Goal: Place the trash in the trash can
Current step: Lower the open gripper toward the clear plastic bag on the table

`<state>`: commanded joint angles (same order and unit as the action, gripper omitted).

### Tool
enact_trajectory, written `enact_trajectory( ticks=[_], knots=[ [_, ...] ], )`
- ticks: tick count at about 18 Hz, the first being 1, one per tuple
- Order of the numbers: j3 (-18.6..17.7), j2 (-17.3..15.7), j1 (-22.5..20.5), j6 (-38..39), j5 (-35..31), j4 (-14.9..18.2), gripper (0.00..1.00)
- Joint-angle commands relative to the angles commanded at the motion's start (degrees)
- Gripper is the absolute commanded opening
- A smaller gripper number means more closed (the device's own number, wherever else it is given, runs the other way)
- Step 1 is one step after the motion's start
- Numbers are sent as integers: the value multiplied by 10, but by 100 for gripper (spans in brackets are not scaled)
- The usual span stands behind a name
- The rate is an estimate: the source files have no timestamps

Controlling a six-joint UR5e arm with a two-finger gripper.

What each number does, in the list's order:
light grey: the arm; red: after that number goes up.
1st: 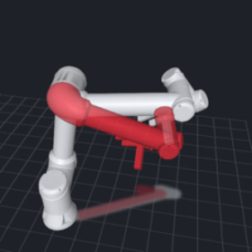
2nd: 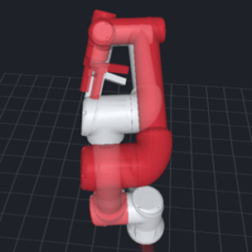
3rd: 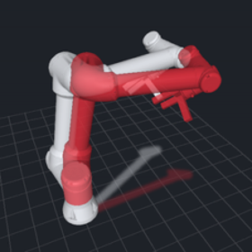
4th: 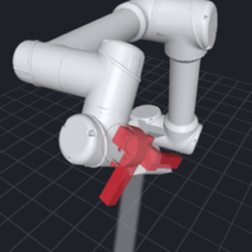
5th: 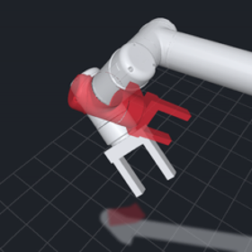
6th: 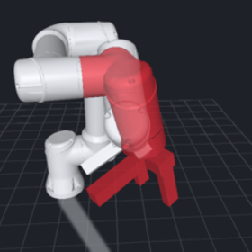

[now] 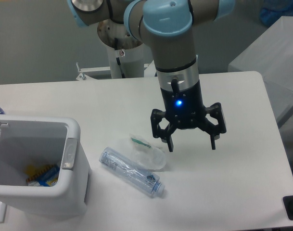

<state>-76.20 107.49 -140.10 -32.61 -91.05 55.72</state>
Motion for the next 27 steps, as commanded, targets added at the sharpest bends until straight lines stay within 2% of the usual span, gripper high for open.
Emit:
enact_trajectory(
  ticks=[6, 14, 18, 21, 24, 27],
  knots=[
    [-11, -2, 1, 1, 0, 8, 100],
    [-64, 0, 4, 8, 1, 0, 100],
    [-106, -2, 4, 37, 3, -2, 100],
    [-126, 10, 4, 79, 4, -2, 100],
    [-130, 27, 6, 124, 5, -2, 100],
    [-155, 37, 7, 122, 4, -5, 100]
  ],
)
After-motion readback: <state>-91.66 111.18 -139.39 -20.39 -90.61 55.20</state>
